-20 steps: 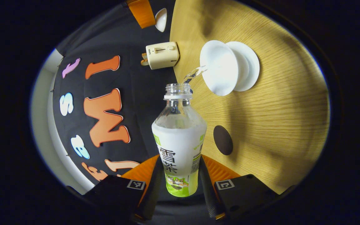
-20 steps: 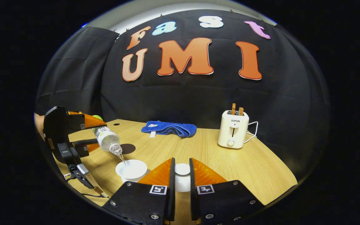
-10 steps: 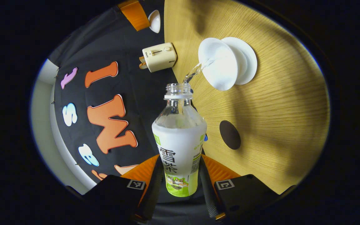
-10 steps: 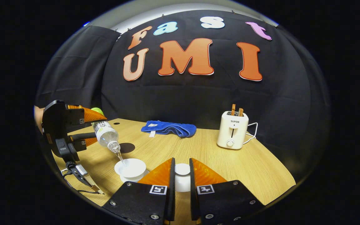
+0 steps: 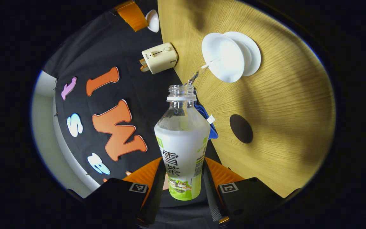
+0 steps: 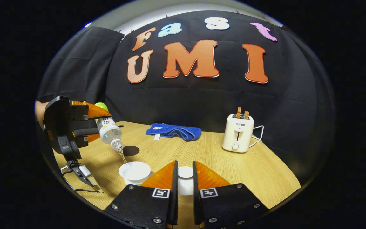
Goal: Open the teacup lid with one hand, grasp the water bottle and pour water into the teacup with the other hand; after pouring, place the water bottle on the coaster and then close the teacup lid.
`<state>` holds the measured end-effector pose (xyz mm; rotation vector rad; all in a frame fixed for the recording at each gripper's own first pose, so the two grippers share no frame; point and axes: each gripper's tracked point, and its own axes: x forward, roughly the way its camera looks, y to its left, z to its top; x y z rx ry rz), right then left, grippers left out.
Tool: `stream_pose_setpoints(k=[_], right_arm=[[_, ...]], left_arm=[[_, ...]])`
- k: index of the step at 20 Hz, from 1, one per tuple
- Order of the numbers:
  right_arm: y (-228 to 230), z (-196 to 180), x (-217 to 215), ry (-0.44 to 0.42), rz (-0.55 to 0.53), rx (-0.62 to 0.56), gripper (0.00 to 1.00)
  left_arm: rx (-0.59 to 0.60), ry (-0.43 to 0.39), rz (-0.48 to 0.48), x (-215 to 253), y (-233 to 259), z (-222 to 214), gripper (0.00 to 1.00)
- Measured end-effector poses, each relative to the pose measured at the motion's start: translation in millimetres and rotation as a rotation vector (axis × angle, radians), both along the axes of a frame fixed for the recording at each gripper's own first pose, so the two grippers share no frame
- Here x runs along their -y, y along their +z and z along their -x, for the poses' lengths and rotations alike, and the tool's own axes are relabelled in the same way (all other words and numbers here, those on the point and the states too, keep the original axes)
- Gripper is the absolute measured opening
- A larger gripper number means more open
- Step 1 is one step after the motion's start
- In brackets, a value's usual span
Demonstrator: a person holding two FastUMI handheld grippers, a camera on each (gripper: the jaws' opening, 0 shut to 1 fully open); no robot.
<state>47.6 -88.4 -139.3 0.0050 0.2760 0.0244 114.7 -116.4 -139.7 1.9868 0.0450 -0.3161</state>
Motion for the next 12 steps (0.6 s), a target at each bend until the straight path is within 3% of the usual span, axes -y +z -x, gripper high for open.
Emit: stream_pose_setpoints(k=[12], right_arm=[[9.1,1.7,-7.0,0.029,-0.011,0.021,0.20]], left_arm=[[0.069,-0.017,-0.107,0.6,38.6,-5.9,0.67]])
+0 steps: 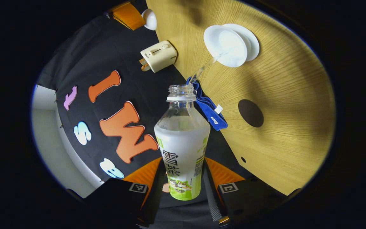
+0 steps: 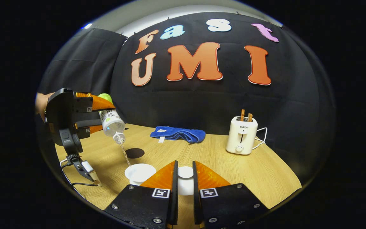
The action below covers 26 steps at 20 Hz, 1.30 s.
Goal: Open the teacup lid with one hand, grasp the water bottle and pour water into the teacup with the other hand; after pouring, place the water bottle on the coaster and then close the teacup lid.
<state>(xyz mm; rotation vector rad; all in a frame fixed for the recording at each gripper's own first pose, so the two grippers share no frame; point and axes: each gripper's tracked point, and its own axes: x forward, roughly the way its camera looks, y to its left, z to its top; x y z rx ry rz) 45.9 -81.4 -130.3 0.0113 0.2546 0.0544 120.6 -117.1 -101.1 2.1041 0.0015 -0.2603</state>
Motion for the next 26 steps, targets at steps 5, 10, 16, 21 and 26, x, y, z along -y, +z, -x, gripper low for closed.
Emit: stream_pose_setpoints(k=[5,10,16,21,26], right_arm=[[2.8,3.0,-12.3,0.028,-0.004,0.007,0.20],[3.0,5.4,-15.2,0.040,0.003,0.010,0.20],[3.9,8.7,-13.7,0.039,0.008,0.018,0.20],[8.5,6.7,-12.9,0.039,-0.032,0.040,0.20],[21.1,3.1,-9.6,0.029,-0.078,0.071,0.20]], left_arm=[[0.001,-0.020,-0.034,8.1,-2.8,0.4,0.66],[-0.006,-0.043,-0.068,17.2,-13.9,3.7,0.66],[-0.043,-0.051,-0.068,23.3,-32.3,7.7,0.66],[-0.107,-0.001,0.097,24.5,-56.0,10.8,0.66],[-0.162,0.073,0.442,31.8,-72.2,10.6,0.64]])
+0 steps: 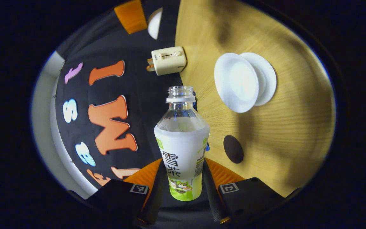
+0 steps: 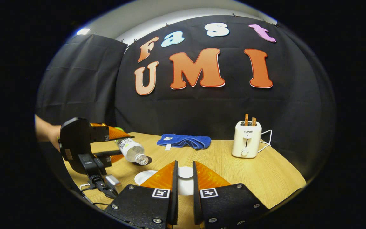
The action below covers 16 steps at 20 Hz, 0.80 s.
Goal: Open the teacup lid with one hand, grasp the water bottle and pour water into the teacup with the other hand; after pouring, place the water bottle on the coaster and then close the teacup lid.
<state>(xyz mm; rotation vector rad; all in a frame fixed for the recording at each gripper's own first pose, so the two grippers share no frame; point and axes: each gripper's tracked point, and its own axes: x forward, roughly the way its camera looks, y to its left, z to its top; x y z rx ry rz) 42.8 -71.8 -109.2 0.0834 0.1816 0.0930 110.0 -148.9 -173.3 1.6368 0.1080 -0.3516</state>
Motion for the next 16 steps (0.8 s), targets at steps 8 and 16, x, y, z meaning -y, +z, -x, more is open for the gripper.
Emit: stream_pose_setpoints(k=[8,16], right_arm=[[3.0,-9.2,-9.8,0.007,-0.042,0.003,0.20],[6.5,-23.9,-31.6,0.034,-0.020,0.008,0.20]], left_arm=[[0.117,0.123,0.541,-20.7,32.1,-11.2,0.64],[0.112,0.237,1.040,-46.0,47.6,-28.4,0.65]])
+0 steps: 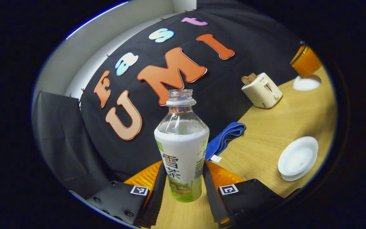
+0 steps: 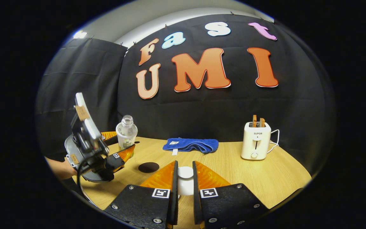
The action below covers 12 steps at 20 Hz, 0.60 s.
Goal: Open the teacup lid with one hand, grasp the water bottle and pour water into the teacup with the other hand; after pouring, place the water bottle on the coaster and then close the teacup lid.
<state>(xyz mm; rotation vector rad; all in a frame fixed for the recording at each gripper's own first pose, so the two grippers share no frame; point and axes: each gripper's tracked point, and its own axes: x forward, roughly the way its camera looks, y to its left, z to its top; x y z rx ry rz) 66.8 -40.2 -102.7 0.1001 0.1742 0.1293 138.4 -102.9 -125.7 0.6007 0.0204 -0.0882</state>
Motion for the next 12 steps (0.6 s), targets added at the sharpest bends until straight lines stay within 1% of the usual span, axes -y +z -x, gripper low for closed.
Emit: stream_pose_setpoints(k=[2,3,4,5,7,8,9,10,11,12], right_arm=[[-0.6,-4.4,-5.2,0.007,0.005,0.000,0.20],[-0.6,-6.5,-8.4,0.011,0.007,-0.001,0.20],[-1.5,-9.8,-11.7,0.014,0.011,0.000,0.20],[-1.8,-11.7,-13.4,0.014,0.015,0.003,0.20],[-4.9,-16.3,-20.1,0.023,0.026,0.001,0.20],[-7.3,-18.1,-22.1,0.026,0.031,-0.005,0.20],[-9.9,-19.4,-23.9,0.029,0.035,-0.010,0.20],[-12.5,-20.6,-25.7,0.031,0.039,-0.017,0.20],[-15.0,-21.3,-27.8,0.036,0.041,-0.021,0.20],[-16.2,-21.6,-29.8,0.038,0.045,-0.023,0.20]], left_arm=[[-0.005,-0.001,0.132,-0.6,8.3,-5.4,0.66],[-0.004,0.002,0.190,-1.6,14.7,-11.3,0.63],[0.006,-0.003,0.252,-3.1,22.9,-19.9,0.66],[0.024,0.001,0.296,-6.2,28.0,-19.0,0.67],[0.034,0.016,0.386,-15.8,35.2,-29.6,0.66],[0.022,0.022,0.436,-20.2,35.5,-36.5,0.64],[0.000,0.032,0.488,-23.8,32.5,-42.2,0.66],[-0.037,0.043,0.551,-27.8,25.2,-48.2,0.65],[-0.069,0.055,0.589,-32.8,15.5,-53.1,0.66],[-0.101,0.065,0.620,-35.0,5.1,-60.8,0.65]])
